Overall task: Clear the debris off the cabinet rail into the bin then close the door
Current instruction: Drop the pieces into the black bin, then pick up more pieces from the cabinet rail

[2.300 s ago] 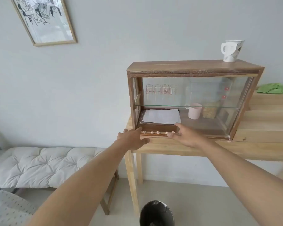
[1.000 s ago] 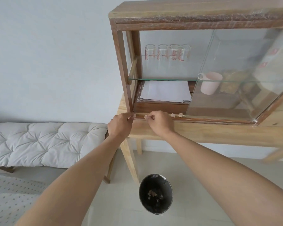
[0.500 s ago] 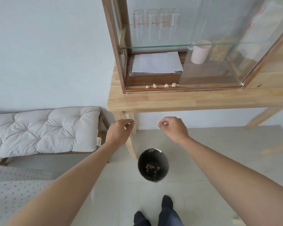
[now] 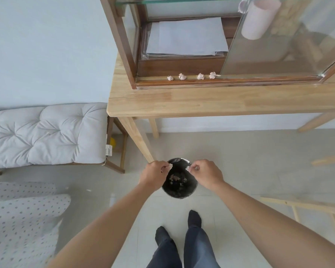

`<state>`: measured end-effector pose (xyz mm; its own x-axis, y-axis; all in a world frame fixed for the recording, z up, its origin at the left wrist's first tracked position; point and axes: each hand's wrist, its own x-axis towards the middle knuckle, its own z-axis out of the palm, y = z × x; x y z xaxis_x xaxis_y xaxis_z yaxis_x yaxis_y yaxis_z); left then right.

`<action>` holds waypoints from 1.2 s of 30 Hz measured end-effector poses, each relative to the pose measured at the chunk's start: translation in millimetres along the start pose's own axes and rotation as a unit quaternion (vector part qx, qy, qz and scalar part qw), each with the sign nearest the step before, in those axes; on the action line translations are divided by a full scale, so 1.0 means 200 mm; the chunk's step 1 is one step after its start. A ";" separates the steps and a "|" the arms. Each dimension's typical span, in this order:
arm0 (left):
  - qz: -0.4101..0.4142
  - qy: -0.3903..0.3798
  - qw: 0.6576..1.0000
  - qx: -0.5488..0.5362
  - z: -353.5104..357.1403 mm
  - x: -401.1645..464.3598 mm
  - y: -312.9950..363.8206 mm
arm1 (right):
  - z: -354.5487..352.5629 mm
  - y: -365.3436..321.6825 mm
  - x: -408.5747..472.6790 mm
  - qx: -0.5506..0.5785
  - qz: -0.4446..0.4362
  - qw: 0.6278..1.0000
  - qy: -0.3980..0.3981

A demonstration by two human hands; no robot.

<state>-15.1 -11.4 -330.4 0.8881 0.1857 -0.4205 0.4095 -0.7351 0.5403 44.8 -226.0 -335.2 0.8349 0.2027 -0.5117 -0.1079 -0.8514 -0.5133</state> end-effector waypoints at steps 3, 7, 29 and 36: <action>-0.024 -0.022 0.999 0.003 0.05 0.06 0.00 | 0.01 0.03 0.08 -0.008 0.000 1.000 -0.012; -0.040 -0.031 0.998 -0.023 0.05 0.09 -0.04 | -0.02 0.07 0.12 0.011 0.013 1.000 -0.003; 0.184 0.128 0.972 -0.065 -0.84 -0.03 0.50 | -0.78 -0.49 -0.15 0.174 -0.142 0.957 0.183; 0.161 0.168 0.972 -0.045 -1.00 0.12 0.65 | -0.96 -0.69 0.03 0.189 -0.167 0.947 0.198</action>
<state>101.1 28.6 -124.0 0.9849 0.1699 0.0341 0.1032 -0.7332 0.6722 168.9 -199.8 -135.2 0.9855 0.1686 -0.0172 0.0746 -0.5228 -0.8492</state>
